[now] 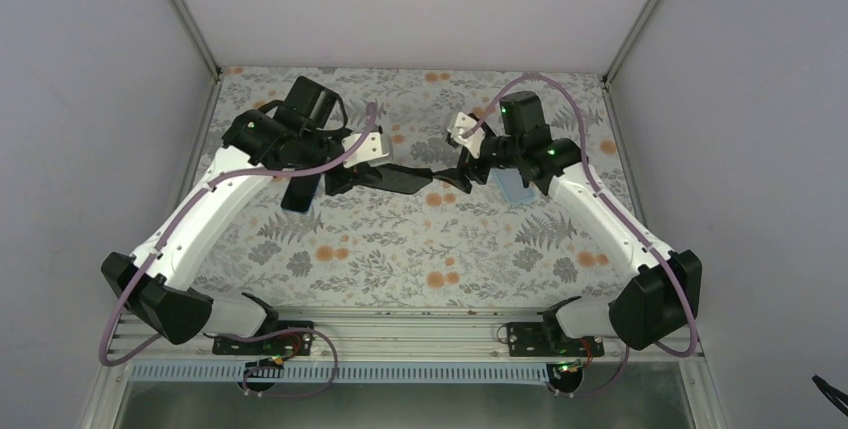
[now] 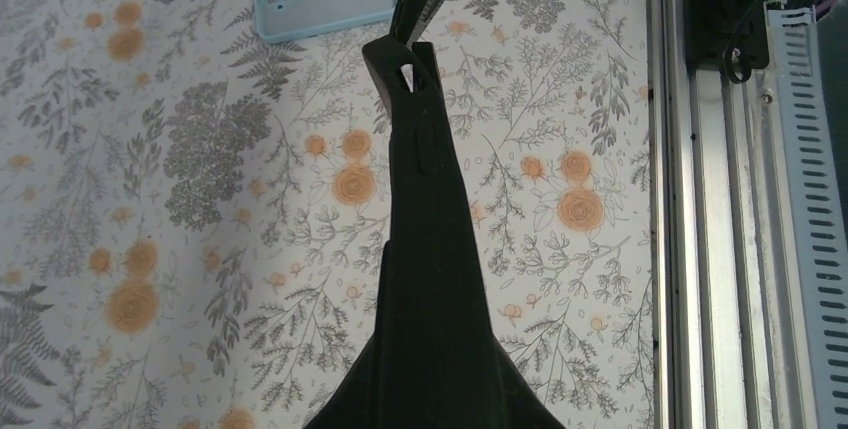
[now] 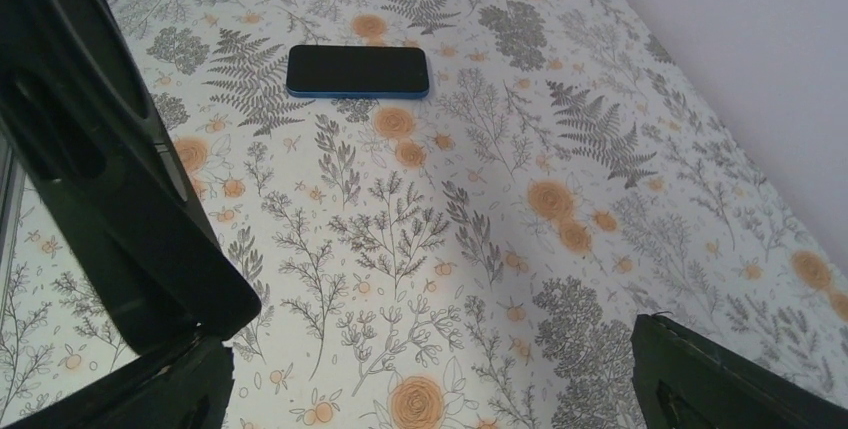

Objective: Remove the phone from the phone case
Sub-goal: Remove the phone case from the phone.

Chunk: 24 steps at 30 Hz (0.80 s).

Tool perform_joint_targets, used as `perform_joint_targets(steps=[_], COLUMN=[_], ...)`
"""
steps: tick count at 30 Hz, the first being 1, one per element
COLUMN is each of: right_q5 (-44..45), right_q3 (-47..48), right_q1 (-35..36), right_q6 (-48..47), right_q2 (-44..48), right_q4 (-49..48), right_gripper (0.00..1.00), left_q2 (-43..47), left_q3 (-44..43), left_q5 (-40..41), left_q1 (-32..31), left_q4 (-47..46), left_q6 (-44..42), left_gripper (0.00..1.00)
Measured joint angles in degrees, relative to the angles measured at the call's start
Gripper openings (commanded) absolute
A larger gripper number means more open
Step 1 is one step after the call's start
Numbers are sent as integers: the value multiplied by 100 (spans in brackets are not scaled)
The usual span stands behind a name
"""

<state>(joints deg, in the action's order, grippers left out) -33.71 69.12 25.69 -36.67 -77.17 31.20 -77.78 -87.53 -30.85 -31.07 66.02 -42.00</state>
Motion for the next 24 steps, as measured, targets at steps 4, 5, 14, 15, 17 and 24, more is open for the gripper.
perform_joint_targets(steps=[4,5,14,15,17,24], right_q5=[50,59,-828,-933,-1126,-2063], right_q3=[-162,-201,-96,-57,22,710], right_q1=[0,0,-68,-74,-85,-107], right_q6=[262,345,258,195,28,-745], right_q2=[0,0,-155,-179,-247,-841], right_q4=[-190,-232,7,61,212,970], right_gripper=[98,98,97,97,97,91], left_q2=[-87,-107,-122,-122,-125,-162], left_q3=[0,0,0,0,-13,-345], left_q5=[-63,-72,-197,-229,-267,-92], left_q1=[-2,-7,-90,-111,-120,-190], left_q4=[61,74,94,94,118,326], left_q6=[-61,-76,-83,-81,-81,-57], left_gripper=[2,2,2,2,2,2])
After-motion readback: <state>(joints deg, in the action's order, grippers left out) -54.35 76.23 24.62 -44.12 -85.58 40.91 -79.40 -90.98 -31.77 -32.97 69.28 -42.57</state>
